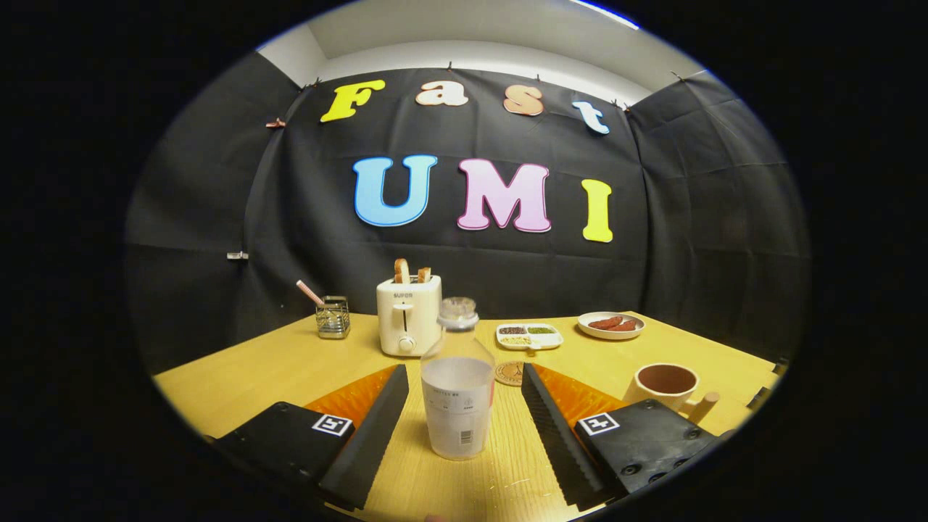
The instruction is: Take the bottle from table, then pour the juice into the cup, finally place the bottle on the coaster
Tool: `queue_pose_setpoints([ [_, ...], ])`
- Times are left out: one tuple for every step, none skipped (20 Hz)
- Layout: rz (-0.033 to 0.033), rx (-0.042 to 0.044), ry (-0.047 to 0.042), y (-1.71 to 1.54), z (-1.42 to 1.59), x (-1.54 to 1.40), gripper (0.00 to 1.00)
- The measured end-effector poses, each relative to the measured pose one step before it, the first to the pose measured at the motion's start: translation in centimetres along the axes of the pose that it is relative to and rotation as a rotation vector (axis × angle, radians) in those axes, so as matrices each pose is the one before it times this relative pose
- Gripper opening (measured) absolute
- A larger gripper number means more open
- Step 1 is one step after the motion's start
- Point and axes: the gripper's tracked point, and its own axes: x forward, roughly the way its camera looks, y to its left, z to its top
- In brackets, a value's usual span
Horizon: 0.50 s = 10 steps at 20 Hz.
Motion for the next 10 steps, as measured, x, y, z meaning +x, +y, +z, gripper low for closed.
queue_pose_setpoints([
  [0.00531, -0.00984, -0.00031, 0.215, -0.615, 0.437, 0.97],
  [0.00125, -0.00355, -0.00139, 0.076, -0.434, 0.479, 0.97],
  [-0.00100, 0.00442, -0.00149, 0.078, -0.495, 0.481, 0.97],
  [-0.00004, 0.00958, -0.00185, 0.153, -0.235, 0.487, 0.97],
  [0.00234, 0.00948, -0.00481, 0.258, -0.142, 0.459, 0.97],
  [-0.00721, 0.00231, -0.00511, 0.011, -0.057, 0.479, 0.97],
  [-0.01051, -0.00027, -0.00187, -0.241, -0.028, 0.457, 0.97],
  [-0.00545, 0.00214, 0.00036, -0.089, -0.111, 0.390, 0.97],
  [-0.00138, 0.00292, 0.00223, 0.057, -0.169, 0.356, 0.97],
  [-0.00279, 0.00301, 0.00073, -0.022, -0.038, 0.249, 0.97],
])
